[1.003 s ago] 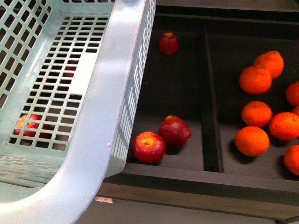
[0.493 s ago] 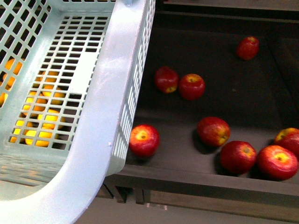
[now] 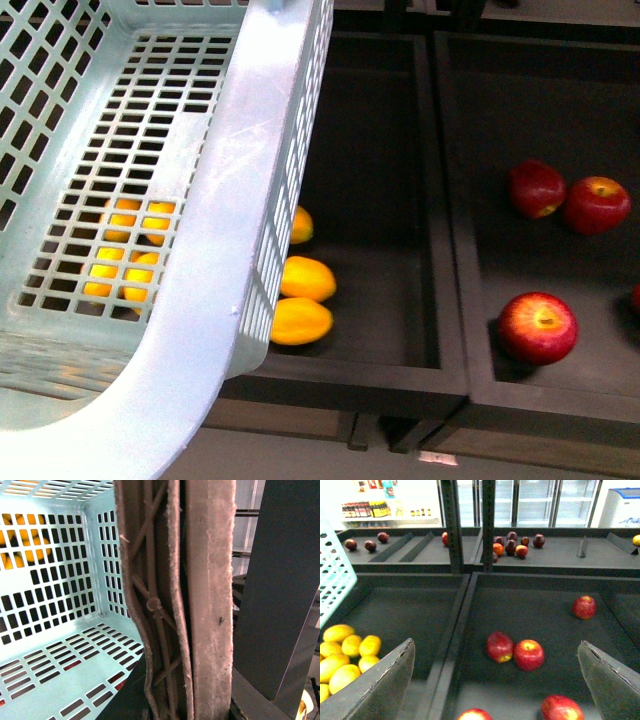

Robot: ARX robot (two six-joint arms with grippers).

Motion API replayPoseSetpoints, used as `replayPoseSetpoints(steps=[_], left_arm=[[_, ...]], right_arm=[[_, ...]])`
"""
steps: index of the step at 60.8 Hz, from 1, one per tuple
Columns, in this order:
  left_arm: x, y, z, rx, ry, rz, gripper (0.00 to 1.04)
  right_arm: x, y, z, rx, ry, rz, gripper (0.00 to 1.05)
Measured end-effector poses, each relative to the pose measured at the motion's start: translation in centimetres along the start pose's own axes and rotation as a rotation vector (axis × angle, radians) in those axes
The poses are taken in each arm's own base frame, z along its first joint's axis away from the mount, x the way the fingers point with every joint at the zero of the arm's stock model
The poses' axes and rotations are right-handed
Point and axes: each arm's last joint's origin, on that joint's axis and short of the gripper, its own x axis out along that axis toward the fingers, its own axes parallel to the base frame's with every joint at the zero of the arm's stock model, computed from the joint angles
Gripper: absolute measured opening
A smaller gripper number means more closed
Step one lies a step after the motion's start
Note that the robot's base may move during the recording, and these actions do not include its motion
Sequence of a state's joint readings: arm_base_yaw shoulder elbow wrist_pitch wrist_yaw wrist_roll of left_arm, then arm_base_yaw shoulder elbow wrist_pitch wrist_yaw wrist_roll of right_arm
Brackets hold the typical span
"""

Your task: Pick lemon and mango into basket

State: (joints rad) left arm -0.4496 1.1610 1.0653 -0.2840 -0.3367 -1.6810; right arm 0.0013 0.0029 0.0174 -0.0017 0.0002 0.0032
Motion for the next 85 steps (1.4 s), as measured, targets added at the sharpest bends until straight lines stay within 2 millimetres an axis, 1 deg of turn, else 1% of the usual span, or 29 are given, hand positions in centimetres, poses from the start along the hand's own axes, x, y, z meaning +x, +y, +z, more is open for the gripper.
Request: replayPoseSetpoints(steps=[63, 76, 78, 82, 84, 85], left_arm=[[0.0, 0.0, 0.0, 0.004, -0.004, 0.0, 0.19], [0.0, -0.1, 0.5, 0.014, -0.049, -0.005, 0.19], [0.1, 0.0, 0.4, 0.046, -0.048, 0.008, 0.19], [0.3, -0.3, -0.1, 0.18, -0.007, 0.083, 0.19], [0.8, -0.6, -0.6, 0.282, 0.019, 0.093, 0.19], [1.2, -0.8, -0.9, 0.369, 0.037, 0.092, 0.19]], right_arm=[[0.0, 0.0, 0.0, 0.0, 0.002, 0.005, 0.96], [0.0, 0.0, 0.0, 0.0, 0.002, 0.004, 0.96], [0.0, 0.0, 0.0, 0.0, 0.002, 0.002, 0.96], [0.0, 0.0, 0.0, 0.0, 0.001, 0.002, 0.96], [0.0, 0.0, 0.0, 0.0, 0.001, 0.002, 0.96], [0.0, 0.0, 0.0, 0.0, 0.001, 0.002, 0.96]])
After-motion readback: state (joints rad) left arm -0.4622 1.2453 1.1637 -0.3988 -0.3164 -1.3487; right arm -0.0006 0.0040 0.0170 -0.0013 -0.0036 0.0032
